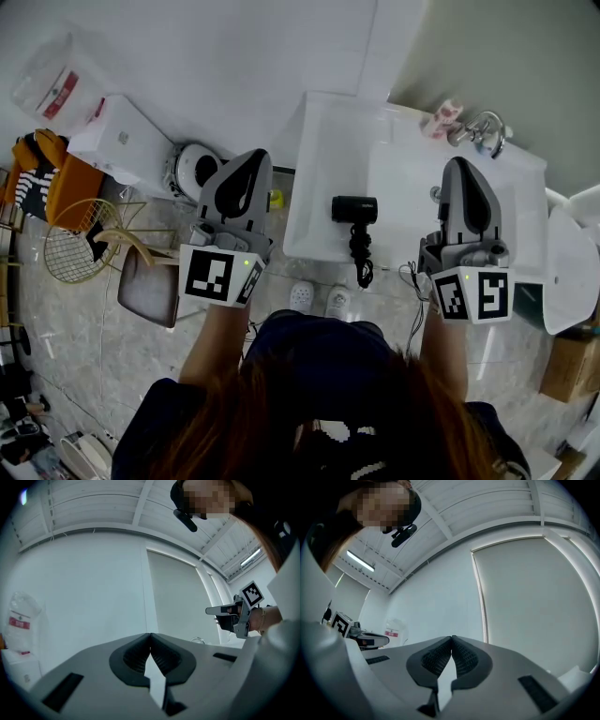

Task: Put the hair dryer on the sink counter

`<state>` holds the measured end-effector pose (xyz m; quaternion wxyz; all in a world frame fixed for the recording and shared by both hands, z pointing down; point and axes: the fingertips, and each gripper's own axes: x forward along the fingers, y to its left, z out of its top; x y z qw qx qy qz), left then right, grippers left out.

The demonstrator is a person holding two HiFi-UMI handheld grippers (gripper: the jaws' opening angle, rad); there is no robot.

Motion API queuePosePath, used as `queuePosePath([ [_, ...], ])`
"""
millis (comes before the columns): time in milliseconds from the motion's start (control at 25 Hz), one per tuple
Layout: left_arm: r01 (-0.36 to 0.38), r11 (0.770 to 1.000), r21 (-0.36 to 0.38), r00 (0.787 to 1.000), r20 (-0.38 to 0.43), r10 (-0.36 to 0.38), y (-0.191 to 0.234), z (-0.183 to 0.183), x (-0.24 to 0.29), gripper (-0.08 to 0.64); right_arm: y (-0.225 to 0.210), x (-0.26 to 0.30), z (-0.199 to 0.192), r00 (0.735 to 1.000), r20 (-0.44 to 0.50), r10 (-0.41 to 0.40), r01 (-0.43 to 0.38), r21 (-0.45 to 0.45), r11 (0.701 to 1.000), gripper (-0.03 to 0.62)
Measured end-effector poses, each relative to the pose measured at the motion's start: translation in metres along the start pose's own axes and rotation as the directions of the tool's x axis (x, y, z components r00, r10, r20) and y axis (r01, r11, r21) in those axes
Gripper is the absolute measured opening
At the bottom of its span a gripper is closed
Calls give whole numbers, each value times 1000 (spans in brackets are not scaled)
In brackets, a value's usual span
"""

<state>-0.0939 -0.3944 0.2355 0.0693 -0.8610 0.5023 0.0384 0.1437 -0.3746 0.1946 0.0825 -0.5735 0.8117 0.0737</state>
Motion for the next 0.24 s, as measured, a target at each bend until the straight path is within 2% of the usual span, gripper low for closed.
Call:
queuePosePath([
  [240, -7, 1000, -13, 1000, 15, 8, 3, 2, -2, 18, 5, 1, 2, 1000, 10, 10, -10, -11, 1000, 15],
])
